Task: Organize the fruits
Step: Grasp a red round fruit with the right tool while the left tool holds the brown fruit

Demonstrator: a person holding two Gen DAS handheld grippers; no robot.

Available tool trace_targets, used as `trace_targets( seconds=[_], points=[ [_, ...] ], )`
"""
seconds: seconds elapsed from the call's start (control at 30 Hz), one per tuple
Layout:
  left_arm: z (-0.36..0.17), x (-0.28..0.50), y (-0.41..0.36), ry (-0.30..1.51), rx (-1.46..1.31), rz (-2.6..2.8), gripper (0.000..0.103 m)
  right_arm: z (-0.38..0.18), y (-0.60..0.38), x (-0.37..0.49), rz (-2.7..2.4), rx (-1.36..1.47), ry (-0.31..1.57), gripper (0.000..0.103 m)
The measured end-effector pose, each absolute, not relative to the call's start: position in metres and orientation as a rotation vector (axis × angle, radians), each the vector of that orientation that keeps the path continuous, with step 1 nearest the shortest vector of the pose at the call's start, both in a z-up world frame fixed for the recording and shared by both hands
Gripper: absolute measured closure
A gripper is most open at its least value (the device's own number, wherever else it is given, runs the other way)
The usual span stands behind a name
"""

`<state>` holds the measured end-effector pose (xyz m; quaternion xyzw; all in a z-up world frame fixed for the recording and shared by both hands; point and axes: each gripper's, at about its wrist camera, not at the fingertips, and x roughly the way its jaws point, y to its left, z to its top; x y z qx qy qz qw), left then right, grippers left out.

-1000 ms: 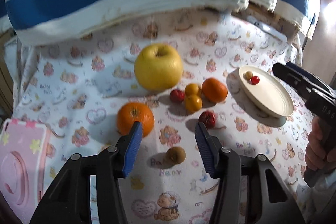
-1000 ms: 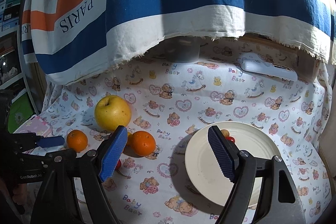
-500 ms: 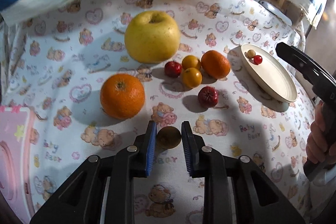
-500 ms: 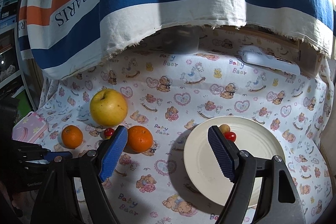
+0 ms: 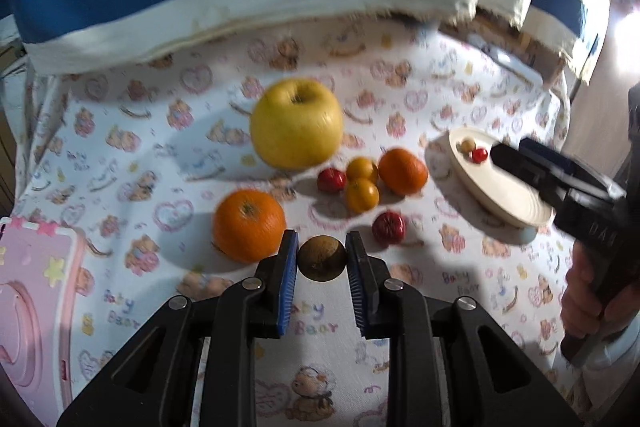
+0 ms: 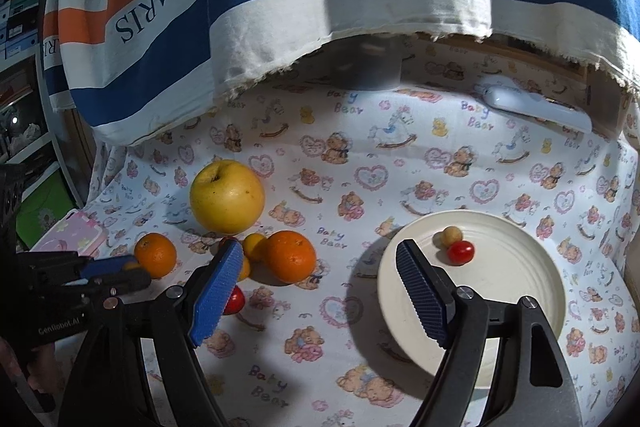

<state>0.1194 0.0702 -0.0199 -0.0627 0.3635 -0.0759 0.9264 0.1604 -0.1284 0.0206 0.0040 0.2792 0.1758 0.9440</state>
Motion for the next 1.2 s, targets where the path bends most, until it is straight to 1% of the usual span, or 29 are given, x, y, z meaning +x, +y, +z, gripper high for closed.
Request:
trace_targets(
  seconds=[0.13,0.2,0.27,0.33,0.4,0.47,0.57,0.83,1.0,1.07,1.2],
  points=[
    [-0.019,0.121,0.076,0.715,-0.126,-0.123,0.080,0.015,-0.117,0.163,0.422,0.015,0.615,0.023],
    [-0.020,0.123,0.079,0.711,-0.121,-0.098,0.080,0.009,-0.110,0.165,0.458,0.024,0.646,0.029],
    [-0.022,0.123,0.081,0.711,-0.127,-0.087,0.080,0.004,-0.101,0.167,0.493,0.009,0.678,0.039],
    [-0.022,0.123,0.082,0.706,-0.126,-0.079,0.080,-0.002,-0.090,0.168,0.525,-0.024,0.710,0.046],
    [-0.022,0.122,0.081,0.697,-0.110,-0.069,0.080,-0.007,-0.082,0.171,0.555,-0.056,0.738,0.049],
    [-0.022,0.122,0.079,0.695,-0.103,-0.067,0.080,-0.012,-0.076,0.174,0.569,-0.072,0.762,0.056],
    [-0.021,0.121,0.078,0.694,-0.101,-0.073,0.080,-0.018,-0.069,0.177,0.592,-0.088,0.790,0.060],
    [-0.020,0.119,0.077,0.690,-0.098,-0.074,0.080,-0.031,-0.048,0.180,0.592,-0.176,0.821,0.062],
    [-0.019,0.119,0.076,0.689,-0.094,-0.076,0.080,-0.035,-0.040,0.182,0.576,-0.215,0.836,0.068],
    [-0.018,0.119,0.076,0.689,-0.092,-0.078,0.080,-0.037,-0.039,0.182,0.573,-0.226,0.838,0.074],
    [-0.018,0.118,0.075,0.685,-0.090,-0.078,0.080,-0.035,-0.041,0.181,0.575,-0.214,0.837,0.074]
  ],
)
